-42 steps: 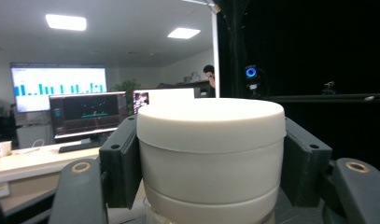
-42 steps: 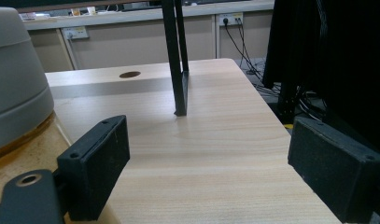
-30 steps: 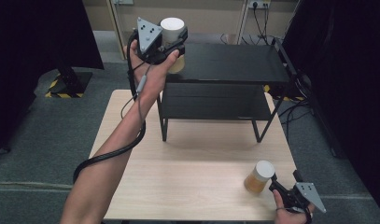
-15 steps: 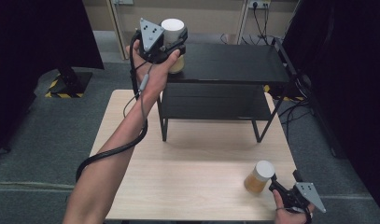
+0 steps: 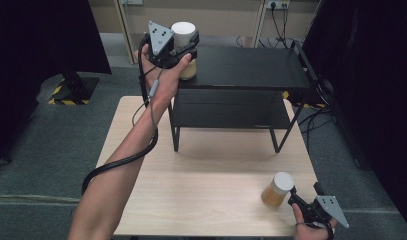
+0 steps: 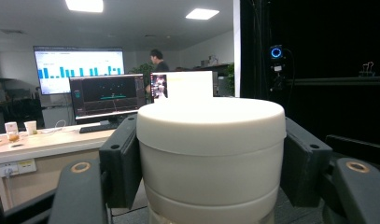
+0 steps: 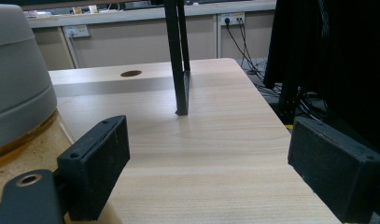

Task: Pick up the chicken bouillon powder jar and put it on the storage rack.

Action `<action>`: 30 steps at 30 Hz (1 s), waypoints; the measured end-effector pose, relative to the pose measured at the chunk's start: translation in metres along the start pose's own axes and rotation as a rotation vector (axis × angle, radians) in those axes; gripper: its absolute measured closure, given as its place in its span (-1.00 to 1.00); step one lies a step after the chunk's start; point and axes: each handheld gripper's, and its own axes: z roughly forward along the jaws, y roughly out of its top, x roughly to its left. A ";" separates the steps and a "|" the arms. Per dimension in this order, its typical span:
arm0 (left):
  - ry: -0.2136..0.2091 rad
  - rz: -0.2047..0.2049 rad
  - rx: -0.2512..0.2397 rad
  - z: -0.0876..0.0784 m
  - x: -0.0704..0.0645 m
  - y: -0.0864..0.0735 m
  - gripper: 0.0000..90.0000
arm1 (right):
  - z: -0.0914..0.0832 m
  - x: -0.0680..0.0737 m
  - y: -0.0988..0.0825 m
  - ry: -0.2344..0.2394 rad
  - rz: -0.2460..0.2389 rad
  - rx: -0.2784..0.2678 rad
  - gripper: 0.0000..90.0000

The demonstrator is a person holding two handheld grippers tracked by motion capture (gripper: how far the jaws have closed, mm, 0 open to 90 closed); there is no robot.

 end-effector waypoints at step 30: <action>-0.010 -0.026 -0.055 -0.027 0.005 0.009 -0.71 | 0.001 0.001 0.001 0.003 -0.008 0.007 -0.71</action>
